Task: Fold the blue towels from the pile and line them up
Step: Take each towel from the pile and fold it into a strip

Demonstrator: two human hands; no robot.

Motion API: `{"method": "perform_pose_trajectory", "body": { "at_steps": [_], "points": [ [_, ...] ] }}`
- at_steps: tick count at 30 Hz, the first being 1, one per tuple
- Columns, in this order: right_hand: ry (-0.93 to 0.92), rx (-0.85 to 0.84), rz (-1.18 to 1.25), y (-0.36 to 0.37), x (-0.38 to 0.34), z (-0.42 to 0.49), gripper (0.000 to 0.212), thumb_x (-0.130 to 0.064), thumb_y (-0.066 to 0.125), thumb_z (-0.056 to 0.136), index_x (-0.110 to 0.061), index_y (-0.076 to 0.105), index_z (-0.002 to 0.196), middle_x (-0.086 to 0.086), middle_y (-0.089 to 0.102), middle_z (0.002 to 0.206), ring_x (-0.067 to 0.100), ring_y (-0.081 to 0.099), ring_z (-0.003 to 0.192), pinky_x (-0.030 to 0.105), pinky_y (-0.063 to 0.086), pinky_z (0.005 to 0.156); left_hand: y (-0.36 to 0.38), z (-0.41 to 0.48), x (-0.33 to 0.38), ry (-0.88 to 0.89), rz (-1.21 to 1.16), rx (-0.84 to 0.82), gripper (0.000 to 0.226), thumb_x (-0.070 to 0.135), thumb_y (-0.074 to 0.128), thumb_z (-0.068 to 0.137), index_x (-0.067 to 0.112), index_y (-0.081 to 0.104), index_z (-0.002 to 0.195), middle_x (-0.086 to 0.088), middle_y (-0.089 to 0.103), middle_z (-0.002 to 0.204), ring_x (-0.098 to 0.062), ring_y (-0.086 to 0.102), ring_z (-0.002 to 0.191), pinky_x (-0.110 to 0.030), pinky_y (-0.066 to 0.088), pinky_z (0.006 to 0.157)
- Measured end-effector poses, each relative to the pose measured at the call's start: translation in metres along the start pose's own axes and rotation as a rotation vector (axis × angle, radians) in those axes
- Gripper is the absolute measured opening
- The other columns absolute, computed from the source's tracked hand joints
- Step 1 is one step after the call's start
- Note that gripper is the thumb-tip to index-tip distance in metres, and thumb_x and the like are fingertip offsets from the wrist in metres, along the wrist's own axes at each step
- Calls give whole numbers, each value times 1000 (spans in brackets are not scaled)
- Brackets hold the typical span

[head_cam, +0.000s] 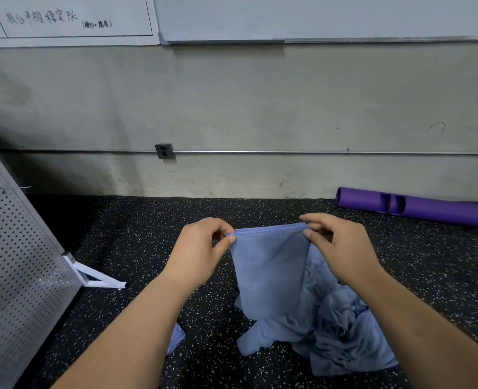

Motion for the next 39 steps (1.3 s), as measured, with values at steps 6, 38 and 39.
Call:
{"method": "perform_pose_trajectory", "body": {
  "at_steps": [6,38,39],
  "points": [
    [72,-26,-136,6,5,-1,21,-21,79,94,-41,74,93,-24,73,83,-9,67,79,8,46,70,10,-1,3,43,42,-93,11,26,83,90,32,75,87,19,71,85,-1,67,83,-33,57,81],
    [218,-243,59,5,20,-3,14,-21,86,88,-35,83,89,-18,78,81,-3,72,76,19,52,72,13,1,-6,-42,92,-114,12,31,83,89,31,73,83,20,69,82,-1,64,80,-34,56,81],
    [205,-191,54,2,19,-2,14,-22,86,87,-35,83,90,-20,77,81,-4,71,77,18,51,72,13,0,-5,-32,89,-120,13,30,83,89,32,72,83,20,69,83,-1,64,81,-33,56,81]
  ]
}}
Point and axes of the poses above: each hand's wrist, its own z-axis towards the middle knuckle, its own y-axis out of the palm, x = y × z, the point moved 5 cm from there along z, towards the middle knuckle
